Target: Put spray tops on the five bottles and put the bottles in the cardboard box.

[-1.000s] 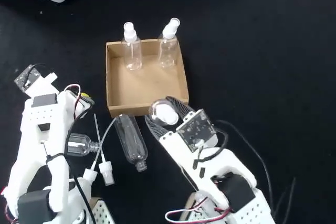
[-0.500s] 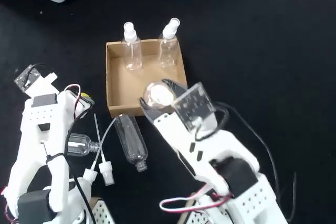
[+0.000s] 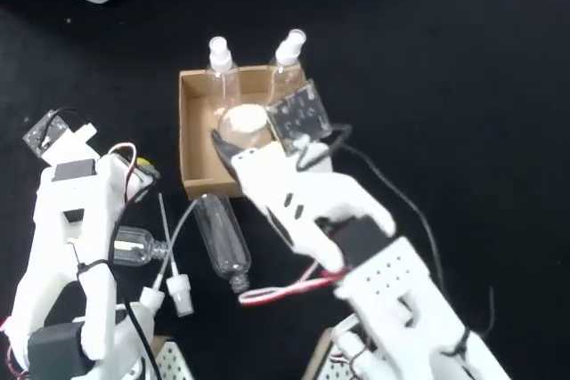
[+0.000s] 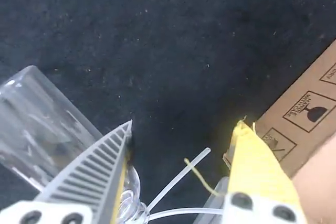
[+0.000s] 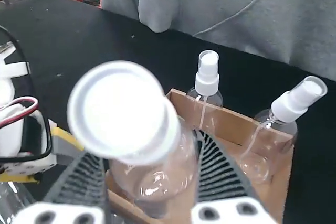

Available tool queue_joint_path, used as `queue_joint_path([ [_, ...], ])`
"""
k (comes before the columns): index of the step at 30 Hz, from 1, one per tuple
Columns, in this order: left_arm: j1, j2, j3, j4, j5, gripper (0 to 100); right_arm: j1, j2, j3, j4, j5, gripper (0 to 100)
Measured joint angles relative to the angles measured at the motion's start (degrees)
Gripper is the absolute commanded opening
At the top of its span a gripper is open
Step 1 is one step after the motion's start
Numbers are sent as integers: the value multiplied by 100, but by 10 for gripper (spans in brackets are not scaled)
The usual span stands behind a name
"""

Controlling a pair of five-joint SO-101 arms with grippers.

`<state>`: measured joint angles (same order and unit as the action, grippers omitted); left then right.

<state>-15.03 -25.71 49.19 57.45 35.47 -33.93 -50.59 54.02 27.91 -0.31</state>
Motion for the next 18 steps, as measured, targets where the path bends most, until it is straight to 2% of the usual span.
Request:
queue_joint_path([
  [6, 0, 0, 0, 0, 0, 274, 0, 738, -26, -642, -88, 19],
  [13, 0, 0, 0, 0, 0, 274, 0, 1978, -800, -730, -167, 19],
  [18, 0, 0, 0, 0, 0, 274, 0, 2655, -1275, -738, -800, 20],
])
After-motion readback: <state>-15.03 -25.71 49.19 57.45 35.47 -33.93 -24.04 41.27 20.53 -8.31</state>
